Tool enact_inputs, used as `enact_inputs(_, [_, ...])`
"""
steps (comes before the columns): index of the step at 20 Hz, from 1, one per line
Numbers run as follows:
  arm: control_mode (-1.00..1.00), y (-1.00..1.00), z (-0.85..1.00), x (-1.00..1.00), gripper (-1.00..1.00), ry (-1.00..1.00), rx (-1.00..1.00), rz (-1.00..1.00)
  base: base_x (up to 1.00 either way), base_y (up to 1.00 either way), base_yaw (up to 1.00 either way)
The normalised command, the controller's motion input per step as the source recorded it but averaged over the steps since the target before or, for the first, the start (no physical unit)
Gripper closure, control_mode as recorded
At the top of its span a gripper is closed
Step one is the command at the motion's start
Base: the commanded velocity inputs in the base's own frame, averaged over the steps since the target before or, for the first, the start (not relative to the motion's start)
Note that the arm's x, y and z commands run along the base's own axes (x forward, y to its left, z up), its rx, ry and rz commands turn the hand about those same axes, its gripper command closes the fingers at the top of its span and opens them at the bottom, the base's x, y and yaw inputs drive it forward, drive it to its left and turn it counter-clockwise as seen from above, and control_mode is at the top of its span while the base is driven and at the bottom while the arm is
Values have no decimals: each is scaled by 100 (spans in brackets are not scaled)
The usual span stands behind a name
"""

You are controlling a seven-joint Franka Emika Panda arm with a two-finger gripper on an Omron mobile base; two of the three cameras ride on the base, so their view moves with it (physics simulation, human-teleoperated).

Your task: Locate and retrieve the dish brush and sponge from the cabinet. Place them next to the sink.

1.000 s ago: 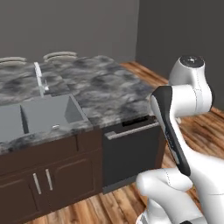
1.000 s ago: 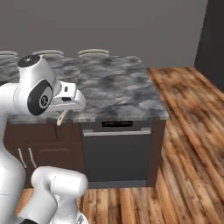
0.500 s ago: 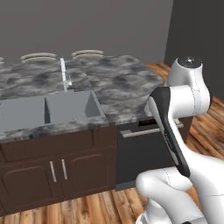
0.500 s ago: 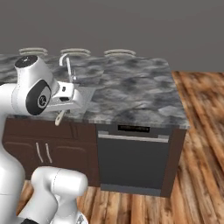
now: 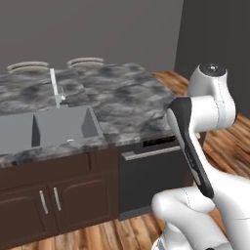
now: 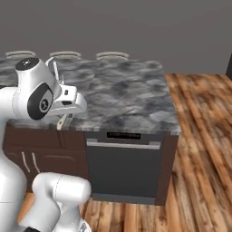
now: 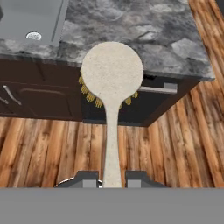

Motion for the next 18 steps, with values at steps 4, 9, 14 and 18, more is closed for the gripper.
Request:
enact_inputs(4, [100,0,0,0,100,0,0,0,53,45,-7])
enact_inputs(9, [100,0,0,0,100,0,0,0,59,32,-4])
enact_inputs(14, [100,0,0,0,100,0,0,0,64,3,2])
enact_inputs(18, [100,0,0,0,100,0,0,0,44,18,0])
